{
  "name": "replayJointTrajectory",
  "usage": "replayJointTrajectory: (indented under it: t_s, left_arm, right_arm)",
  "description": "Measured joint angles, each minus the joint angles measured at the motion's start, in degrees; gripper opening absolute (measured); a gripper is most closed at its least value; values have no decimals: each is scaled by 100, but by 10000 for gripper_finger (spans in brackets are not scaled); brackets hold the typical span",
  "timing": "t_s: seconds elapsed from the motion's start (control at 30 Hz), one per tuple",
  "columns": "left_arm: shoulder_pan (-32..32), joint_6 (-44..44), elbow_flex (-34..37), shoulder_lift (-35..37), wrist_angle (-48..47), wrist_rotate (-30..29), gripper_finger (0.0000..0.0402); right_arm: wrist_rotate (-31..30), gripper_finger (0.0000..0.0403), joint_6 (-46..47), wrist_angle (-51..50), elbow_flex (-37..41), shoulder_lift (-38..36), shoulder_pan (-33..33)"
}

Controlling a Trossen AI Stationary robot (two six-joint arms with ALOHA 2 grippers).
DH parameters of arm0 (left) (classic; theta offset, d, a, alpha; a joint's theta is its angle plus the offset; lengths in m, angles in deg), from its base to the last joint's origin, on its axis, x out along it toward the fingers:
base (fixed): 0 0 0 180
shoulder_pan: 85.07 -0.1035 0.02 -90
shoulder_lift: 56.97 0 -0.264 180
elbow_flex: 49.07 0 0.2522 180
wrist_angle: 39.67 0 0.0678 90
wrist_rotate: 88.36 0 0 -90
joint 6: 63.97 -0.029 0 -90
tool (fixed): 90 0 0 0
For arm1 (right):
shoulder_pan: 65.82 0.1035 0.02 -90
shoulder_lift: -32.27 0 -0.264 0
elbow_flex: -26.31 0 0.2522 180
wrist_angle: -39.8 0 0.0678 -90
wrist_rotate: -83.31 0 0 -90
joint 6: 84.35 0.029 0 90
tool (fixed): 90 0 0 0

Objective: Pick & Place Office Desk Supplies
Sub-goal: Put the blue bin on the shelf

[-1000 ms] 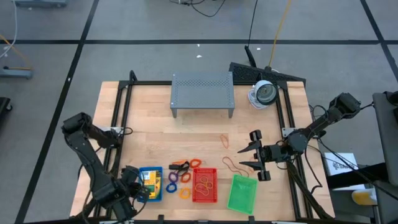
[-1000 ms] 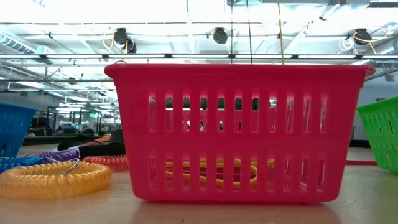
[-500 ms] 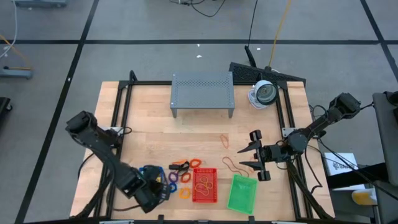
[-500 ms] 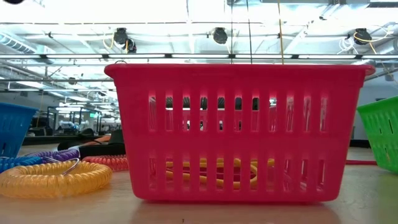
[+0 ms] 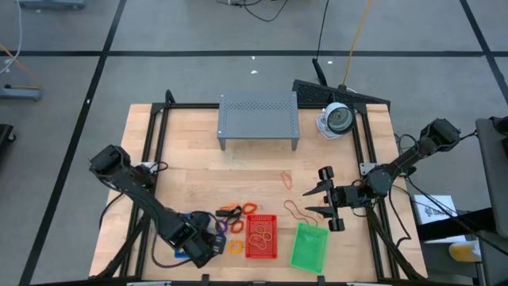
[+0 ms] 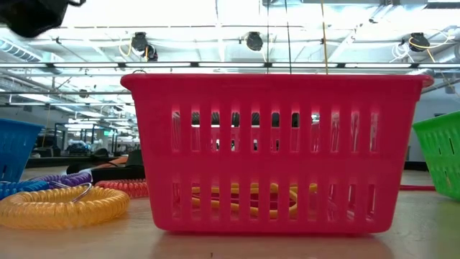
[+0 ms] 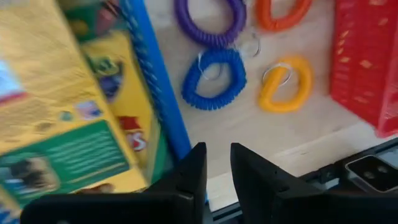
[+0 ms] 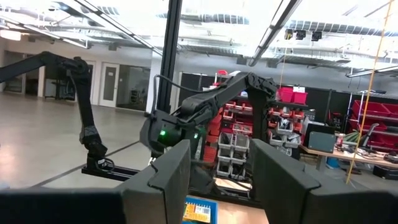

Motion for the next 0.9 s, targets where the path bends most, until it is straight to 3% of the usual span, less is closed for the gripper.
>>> replayJointTrajectory:
  t_s: [0.2, 0.47, 0.67, 0.9]
  left_arm:
    - [-24, -84, -4, -417, 194, 590, 78]
    - [-195, -901, -209, -210, 508, 124, 79]
    - [-291, -1564, -575, -170, -172, 314, 82]
    - [-242, -957, -592, -173, -1073, 738, 120]
  right_arm:
    - [0, 155, -10, -20, 0, 0, 2]
    - [2, 155, 5, -20, 0, 0, 2]
    - [2, 155, 9, -44, 0, -2, 2]
    - [2, 155, 1, -73, 0, 0, 2]
